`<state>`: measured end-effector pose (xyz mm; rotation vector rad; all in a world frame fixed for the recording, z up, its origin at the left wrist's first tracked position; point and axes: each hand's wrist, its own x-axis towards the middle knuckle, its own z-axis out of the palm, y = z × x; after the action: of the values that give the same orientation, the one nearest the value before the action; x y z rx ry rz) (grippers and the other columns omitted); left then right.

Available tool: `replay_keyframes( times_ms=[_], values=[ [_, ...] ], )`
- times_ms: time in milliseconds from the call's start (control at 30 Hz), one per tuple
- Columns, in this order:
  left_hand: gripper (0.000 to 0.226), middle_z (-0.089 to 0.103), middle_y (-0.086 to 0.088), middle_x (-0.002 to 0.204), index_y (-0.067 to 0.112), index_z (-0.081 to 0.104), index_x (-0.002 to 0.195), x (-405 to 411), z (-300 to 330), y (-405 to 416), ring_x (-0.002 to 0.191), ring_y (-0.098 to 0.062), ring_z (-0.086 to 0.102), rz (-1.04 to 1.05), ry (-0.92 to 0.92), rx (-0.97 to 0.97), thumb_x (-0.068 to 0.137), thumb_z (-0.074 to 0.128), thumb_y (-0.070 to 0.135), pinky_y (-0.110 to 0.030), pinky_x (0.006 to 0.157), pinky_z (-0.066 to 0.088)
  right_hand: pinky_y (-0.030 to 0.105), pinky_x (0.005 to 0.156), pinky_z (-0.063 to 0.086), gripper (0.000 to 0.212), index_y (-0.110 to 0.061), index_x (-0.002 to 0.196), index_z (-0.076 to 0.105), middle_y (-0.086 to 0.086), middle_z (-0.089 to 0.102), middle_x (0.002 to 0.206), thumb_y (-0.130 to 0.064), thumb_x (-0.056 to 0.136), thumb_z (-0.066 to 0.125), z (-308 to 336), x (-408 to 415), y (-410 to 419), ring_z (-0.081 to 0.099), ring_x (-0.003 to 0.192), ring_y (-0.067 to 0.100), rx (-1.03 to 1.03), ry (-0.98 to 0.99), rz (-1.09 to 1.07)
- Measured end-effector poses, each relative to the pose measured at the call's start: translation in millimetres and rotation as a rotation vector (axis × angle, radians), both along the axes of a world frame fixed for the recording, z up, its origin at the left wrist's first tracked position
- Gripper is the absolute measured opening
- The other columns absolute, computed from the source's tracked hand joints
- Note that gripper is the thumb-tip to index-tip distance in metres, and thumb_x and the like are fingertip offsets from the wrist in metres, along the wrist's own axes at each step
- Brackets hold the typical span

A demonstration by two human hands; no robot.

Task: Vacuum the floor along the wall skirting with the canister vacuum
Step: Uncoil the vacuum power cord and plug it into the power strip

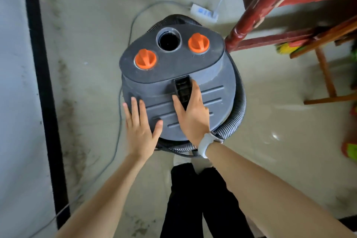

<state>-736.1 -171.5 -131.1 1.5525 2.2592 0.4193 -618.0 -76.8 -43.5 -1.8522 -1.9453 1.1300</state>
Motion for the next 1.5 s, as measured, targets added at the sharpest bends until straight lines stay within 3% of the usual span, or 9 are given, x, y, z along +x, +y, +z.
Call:
replay_keyframes(
  times_ms=[267, 567, 767, 933, 1100, 1367, 1500],
  values=[
    [0.082, 0.023, -0.025, 0.152, -0.007, 0.030, 0.143, -74.7, 0.7, 85.1, 0.140, -0.046, 0.013, 0.003, 0.054, -0.043, 0.087, 0.035, 0.053, -0.052, 0.110, 0.024, 0.042, 0.094, 0.043, 0.064, -0.013, 0.149, 0.018, 0.001, 0.037, 0.148, -0.038, 0.097, 0.046, -3.6, -68.8, 83.0, 0.051, 0.121, 0.034, 0.044, 0.056, 0.016],
    [0.097, -0.009, -0.004, 0.159, 0.010, 0.003, 0.151, -138.6, 20.8, 198.6, 0.146, -0.027, -0.012, -0.013, 0.095, -0.220, 0.074, 0.004, 0.069, -0.044, 0.118, 0.009, 0.040, 0.100, 0.036, 0.064, -0.016, 0.151, 0.013, -0.001, 0.029, 0.153, -0.039, 0.098, 0.043, -2.6, -126.3, 185.8, 0.044, 0.127, 0.035, -0.014, 0.093, -0.043],
    [0.095, -0.013, -0.002, 0.159, 0.013, -0.002, 0.152, -176.1, 21.2, 257.7, 0.145, -0.024, -0.016, -0.043, 0.097, -0.243, 0.075, 0.002, 0.070, -0.044, 0.118, 0.008, 0.040, 0.098, 0.038, 0.065, -0.015, 0.151, 0.011, -0.001, 0.026, 0.155, -0.039, 0.099, 0.041, 0.2, -160.1, 241.8, 0.047, 0.124, 0.038, -0.008, 0.053, -0.056],
    [0.084, -0.020, -0.001, 0.158, 0.015, -0.007, 0.151, -200.6, 22.2, 288.8, 0.144, -0.023, -0.021, -0.058, 0.088, -0.275, 0.089, 0.019, 0.064, -0.043, 0.119, 0.003, 0.041, 0.098, 0.038, 0.066, -0.015, 0.151, 0.010, 0.000, 0.024, 0.156, -0.041, 0.099, 0.041, -0.2, -187.2, 271.4, 0.045, 0.124, 0.040, -0.006, 0.007, -0.082],
    [0.095, -0.015, -0.002, 0.159, 0.013, -0.001, 0.152, -216.2, 19.6, 309.2, 0.145, -0.027, -0.016, -0.031, 0.025, -0.234, 0.075, 0.004, 0.069, -0.042, 0.118, 0.005, 0.041, 0.098, 0.036, 0.065, -0.014, 0.150, 0.015, 0.002, 0.033, 0.151, -0.041, 0.098, 0.043, -3.7, -205.5, 293.2, 0.045, 0.124, 0.039, 0.051, -0.013, -0.085],
    [0.091, 0.003, -0.012, 0.159, 0.005, 0.017, 0.150, -236.9, 16.0, 322.4, 0.145, -0.040, -0.002, -0.112, -0.018, -0.141, 0.081, 0.020, 0.065, -0.049, 0.116, 0.012, 0.041, 0.097, 0.038, 0.062, -0.017, 0.148, 0.022, 0.002, 0.039, 0.144, -0.041, 0.096, 0.047, -9.9, -219.6, 307.0, 0.048, 0.122, 0.034, 0.076, 0.004, -0.132],
    [0.088, 0.006, -0.018, 0.157, 0.001, 0.018, 0.148, -238.7, 14.7, 309.9, 0.146, -0.036, 0.005, -0.082, -0.100, -0.061, 0.084, 0.026, 0.060, -0.043, 0.117, 0.013, 0.043, 0.098, 0.039, 0.067, -0.010, 0.151, 0.015, 0.014, 0.042, 0.135, -0.029, 0.097, 0.050, -17.5, -203.2, 274.8, 0.045, 0.122, 0.033, 0.127, -0.024, -0.080]
  ],
)
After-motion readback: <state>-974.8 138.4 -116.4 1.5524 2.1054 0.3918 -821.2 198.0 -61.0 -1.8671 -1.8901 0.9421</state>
